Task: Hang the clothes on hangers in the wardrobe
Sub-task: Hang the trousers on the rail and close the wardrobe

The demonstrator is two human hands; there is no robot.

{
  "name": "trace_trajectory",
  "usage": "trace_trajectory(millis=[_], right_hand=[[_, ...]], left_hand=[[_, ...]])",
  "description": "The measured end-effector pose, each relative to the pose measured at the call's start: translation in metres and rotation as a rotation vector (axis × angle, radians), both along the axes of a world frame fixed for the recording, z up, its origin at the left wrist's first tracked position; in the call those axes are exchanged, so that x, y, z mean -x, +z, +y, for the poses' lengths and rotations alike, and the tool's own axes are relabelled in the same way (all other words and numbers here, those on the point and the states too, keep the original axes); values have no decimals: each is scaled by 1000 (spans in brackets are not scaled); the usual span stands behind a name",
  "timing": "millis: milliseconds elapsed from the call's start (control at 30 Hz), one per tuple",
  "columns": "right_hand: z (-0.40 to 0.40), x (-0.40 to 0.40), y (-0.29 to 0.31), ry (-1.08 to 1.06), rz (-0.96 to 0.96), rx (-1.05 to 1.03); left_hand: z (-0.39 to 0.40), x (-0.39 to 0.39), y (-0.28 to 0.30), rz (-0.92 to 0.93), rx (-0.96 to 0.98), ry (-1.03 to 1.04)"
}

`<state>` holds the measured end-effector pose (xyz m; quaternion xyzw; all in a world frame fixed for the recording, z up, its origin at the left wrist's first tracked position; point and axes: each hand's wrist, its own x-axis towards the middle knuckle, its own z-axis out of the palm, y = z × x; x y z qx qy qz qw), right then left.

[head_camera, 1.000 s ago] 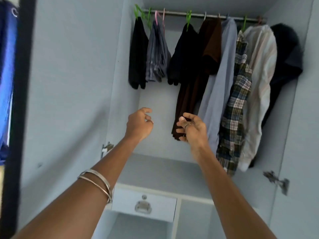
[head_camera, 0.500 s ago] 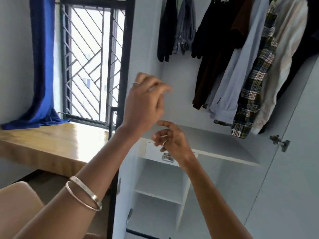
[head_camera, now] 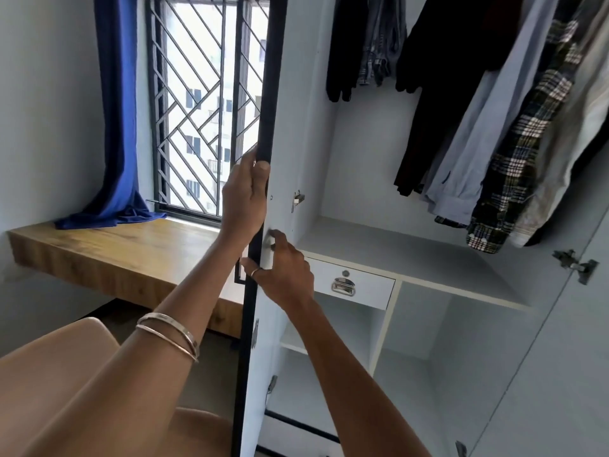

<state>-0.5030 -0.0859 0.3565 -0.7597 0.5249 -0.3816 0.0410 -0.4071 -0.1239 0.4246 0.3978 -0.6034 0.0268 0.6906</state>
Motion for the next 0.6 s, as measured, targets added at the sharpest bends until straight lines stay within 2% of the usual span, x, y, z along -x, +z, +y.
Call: trace_trajectory(millis=[67,167,367,500,600], right_hand=[[1,3,-7,-3,-20,16],[0,11,-15,-25,32,165],[-15,74,-29,25,6,185],[-23,114,-31,-39,-97,86],[-43,176,-25,-85,-168,7]], left_hand=[[-5,3,-7,-1,29,19],[-2,14,-10,-1,68,8],[-6,71,-28,-23,161,-4],[-23,108,-32,-46,162,-24],[-45,168,-29,-68,144,-58]])
